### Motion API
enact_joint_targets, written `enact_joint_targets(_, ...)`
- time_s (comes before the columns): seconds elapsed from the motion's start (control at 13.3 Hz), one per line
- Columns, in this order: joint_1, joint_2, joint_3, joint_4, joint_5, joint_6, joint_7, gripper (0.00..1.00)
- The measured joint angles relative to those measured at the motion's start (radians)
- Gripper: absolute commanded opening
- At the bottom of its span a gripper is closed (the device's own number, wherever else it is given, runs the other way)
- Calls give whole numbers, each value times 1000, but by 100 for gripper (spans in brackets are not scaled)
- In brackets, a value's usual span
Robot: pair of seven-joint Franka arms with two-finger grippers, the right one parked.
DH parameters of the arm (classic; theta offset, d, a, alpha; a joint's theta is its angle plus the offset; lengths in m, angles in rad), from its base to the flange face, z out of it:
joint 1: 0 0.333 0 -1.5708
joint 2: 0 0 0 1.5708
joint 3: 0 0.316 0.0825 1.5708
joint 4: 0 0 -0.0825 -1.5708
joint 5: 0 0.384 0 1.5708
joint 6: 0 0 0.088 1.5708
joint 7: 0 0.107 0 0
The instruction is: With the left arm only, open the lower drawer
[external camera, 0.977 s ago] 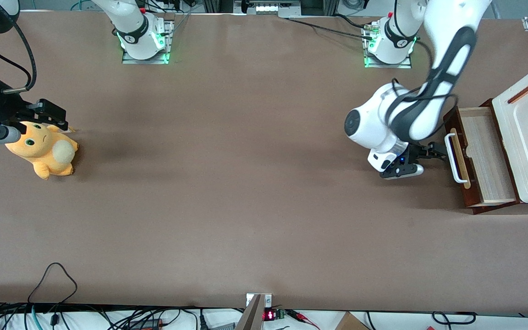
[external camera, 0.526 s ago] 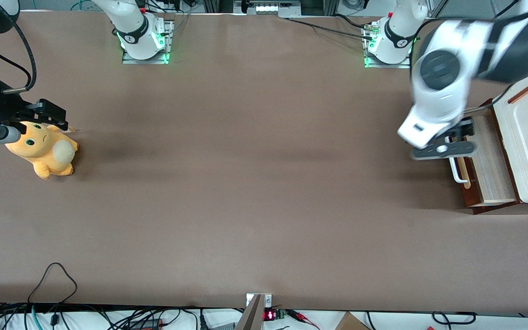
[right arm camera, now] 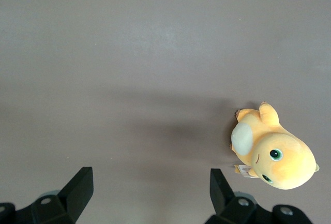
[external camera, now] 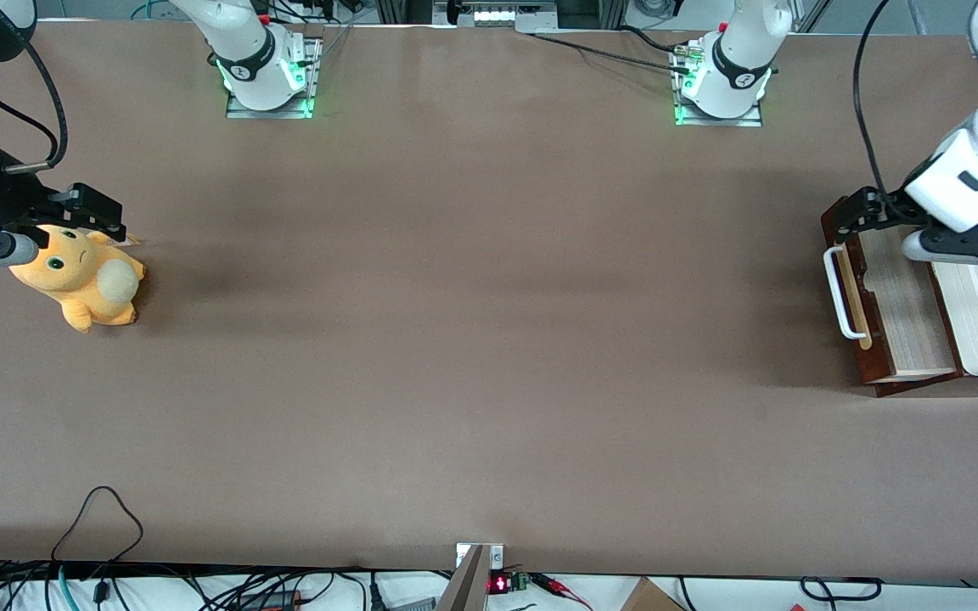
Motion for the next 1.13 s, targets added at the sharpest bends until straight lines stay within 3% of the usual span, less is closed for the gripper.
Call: enact_joint_targets(1.13,-3,0,-4,26,-4,-20,6,100)
